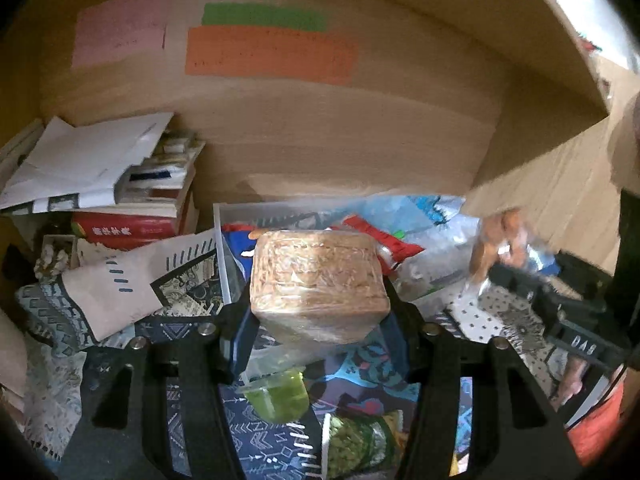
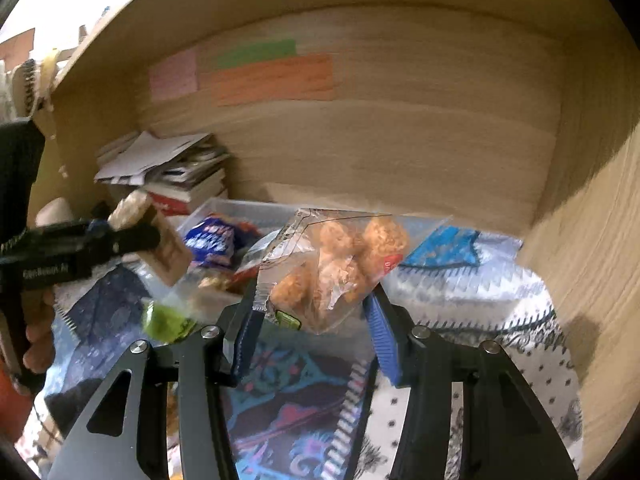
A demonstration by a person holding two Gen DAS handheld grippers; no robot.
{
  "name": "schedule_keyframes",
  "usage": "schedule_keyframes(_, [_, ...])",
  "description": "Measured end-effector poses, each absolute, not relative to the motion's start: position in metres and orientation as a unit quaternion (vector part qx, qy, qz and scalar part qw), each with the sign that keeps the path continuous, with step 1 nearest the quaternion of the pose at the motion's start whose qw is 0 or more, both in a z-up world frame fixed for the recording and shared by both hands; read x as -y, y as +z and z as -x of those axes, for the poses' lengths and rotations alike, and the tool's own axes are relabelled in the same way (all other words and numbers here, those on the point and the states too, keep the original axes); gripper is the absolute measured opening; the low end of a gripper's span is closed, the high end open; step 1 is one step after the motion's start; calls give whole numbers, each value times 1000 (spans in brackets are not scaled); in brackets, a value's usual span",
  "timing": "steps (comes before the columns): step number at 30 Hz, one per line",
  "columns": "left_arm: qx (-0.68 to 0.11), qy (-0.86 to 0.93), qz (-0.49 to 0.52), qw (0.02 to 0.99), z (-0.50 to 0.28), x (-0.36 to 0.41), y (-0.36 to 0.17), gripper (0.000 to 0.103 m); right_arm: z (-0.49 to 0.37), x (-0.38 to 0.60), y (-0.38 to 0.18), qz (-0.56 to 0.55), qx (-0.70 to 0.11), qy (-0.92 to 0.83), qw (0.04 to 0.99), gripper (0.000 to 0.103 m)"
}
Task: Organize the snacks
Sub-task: 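Lower the biscuit and puff bag into the clear box and open both tools, then grasp the long wafer pack with left tool while right grasps the yellow chip bag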
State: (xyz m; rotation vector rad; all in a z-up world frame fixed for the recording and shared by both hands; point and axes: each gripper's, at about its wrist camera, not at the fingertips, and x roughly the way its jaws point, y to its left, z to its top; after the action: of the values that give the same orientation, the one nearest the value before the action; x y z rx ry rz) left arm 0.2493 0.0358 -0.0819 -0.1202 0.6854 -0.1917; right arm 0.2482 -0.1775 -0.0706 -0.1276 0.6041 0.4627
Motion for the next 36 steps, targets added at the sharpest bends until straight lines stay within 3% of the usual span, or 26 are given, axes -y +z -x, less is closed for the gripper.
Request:
schedule_keyframes(17, [-372, -72, 45, 924, -284, -40, -120, 55, -300, 159, -114, 74, -368, 222, 900, 47])
schedule_keyframes(23, [-378, -69, 36, 922, -280, -40, -119, 57, -299, 165, -112, 70, -376, 208, 900, 54])
schedule_keyframes(25, [-374, -67, 34, 924, -274, -40, -115, 61, -295, 165, -109, 77, -372, 205, 902, 65])
schedule_keyframes(28, [-359, -61, 32, 931, -261, -40, -106, 70, -284, 167, -102, 84, -359, 205, 907, 74])
schedule_keyframes(36, [-322, -59, 33, 944, -222, -46, -80, 84, -242, 169, -76, 84, -328, 230, 913, 77])
